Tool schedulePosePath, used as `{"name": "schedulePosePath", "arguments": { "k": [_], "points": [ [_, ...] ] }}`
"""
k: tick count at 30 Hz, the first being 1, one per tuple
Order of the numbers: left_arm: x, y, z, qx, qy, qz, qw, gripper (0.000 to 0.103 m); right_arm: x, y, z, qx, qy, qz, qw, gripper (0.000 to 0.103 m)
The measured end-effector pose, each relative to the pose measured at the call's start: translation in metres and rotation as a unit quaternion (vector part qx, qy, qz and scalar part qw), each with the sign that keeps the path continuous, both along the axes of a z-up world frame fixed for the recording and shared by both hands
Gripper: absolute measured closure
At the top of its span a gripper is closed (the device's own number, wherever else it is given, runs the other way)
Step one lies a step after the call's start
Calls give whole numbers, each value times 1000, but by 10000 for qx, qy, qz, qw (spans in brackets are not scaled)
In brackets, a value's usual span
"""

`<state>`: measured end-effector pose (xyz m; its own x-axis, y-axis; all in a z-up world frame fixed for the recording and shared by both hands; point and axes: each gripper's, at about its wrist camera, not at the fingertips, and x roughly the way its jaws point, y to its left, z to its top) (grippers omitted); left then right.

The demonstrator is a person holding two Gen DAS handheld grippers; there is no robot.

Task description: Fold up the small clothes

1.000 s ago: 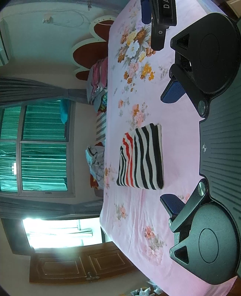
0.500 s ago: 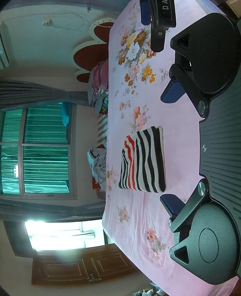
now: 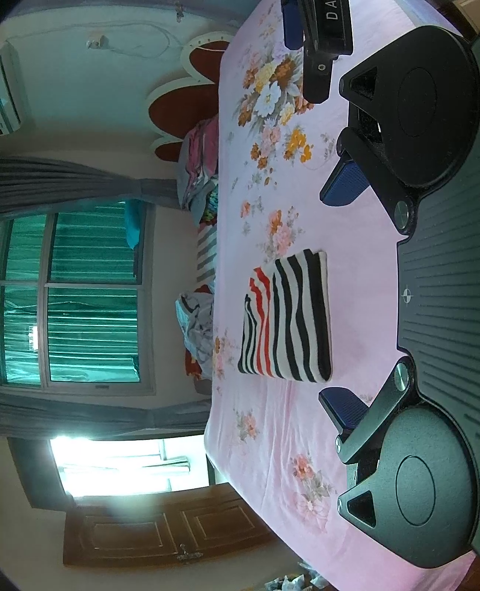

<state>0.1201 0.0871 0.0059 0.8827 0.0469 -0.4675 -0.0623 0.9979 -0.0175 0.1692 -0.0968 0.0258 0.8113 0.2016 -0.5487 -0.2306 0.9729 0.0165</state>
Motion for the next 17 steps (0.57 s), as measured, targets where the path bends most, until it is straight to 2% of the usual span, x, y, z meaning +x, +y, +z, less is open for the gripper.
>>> {"name": "schedulePosePath", "arguments": {
  "k": [17],
  "points": [
    [-3, 7, 7, 24, -200, 112, 9997, 0, 0, 1, 3, -40, -63, 99, 9999, 0]
  ]
}}
